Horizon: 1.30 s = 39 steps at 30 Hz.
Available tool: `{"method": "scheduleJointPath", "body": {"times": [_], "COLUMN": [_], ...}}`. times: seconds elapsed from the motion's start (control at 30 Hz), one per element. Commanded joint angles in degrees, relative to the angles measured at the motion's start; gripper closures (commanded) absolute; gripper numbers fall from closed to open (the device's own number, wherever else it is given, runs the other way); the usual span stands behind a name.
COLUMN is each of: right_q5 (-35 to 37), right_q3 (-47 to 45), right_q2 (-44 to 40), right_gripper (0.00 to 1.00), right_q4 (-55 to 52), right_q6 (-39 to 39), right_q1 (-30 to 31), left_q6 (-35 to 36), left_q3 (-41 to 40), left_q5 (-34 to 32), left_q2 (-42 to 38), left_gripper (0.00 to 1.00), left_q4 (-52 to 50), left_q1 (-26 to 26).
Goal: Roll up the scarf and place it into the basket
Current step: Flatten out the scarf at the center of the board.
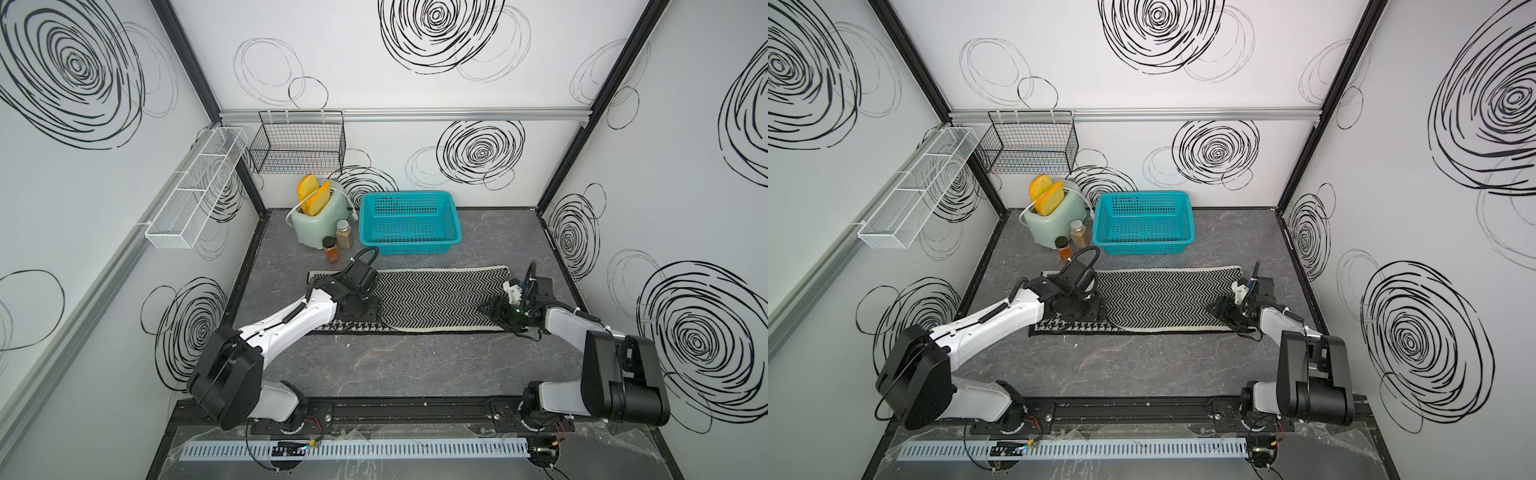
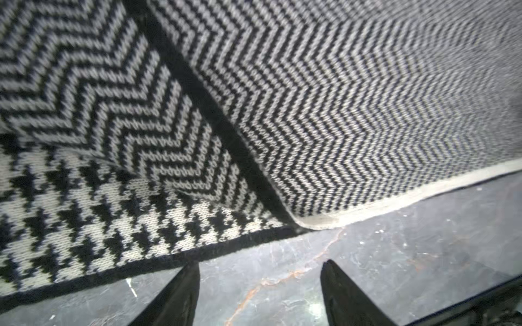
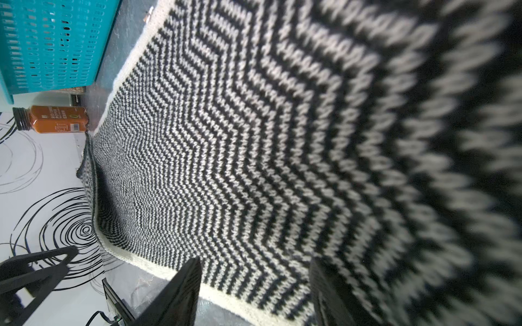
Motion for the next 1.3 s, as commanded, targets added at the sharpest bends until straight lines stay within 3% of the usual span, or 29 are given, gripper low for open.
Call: {"method": "scheduleJointPath", "body": {"times": [0.0, 0.17, 0.3, 0.63, 0.9, 1.07, 1.27], "right_q5": [1.1, 1.28, 1.41, 1.52, 0.59, 0.38, 0.39], "right_q3": [-0.95, -1.14, -1.09, -0.86, -1.7, -1.95, -1.67], "right_q2": [0.12, -0.65, -1.27, -0.17, 0.8, 0.27, 0.73], "right_gripper": [0.35, 0.35, 0.35, 0.35, 0.36, 0.36, 0.36], "right_q4": [0.05, -0.21, -0.28, -0.09, 0.62, 0.81, 0.61], "right_q6": [-0.23, -0.51, -0.42, -0.51, -0.64, -0.6, -0.77], "right_q1": [-0.42, -0.44, -0.65, -1.65, -3.95, -4.04, -3.99], "left_q6": [0.28, 0.71, -0.12, -3.82, -4.62, -4.75, -4.99], "left_q3": [9.97, 23.6, 19.36, -4.23, -15.17, -10.91, 7.8], "left_q5": [1.37, 4.27, 3.3, -1.06, -1.99, -2.33, 1.14], "left_q2": [6.52, 24.46, 27.78, 11.84, -3.34, -9.88, 8.2], "left_gripper": [0.28, 0.29, 0.29, 0.29, 0.28, 0.29, 0.29], "left_q4": [2.04, 6.99, 9.4, 9.0, 3.45, -1.14, 6.05], "left_q1": [-0.22, -0.98, -0.12, 7.14, 15.94, 15.22, 6.41]}}
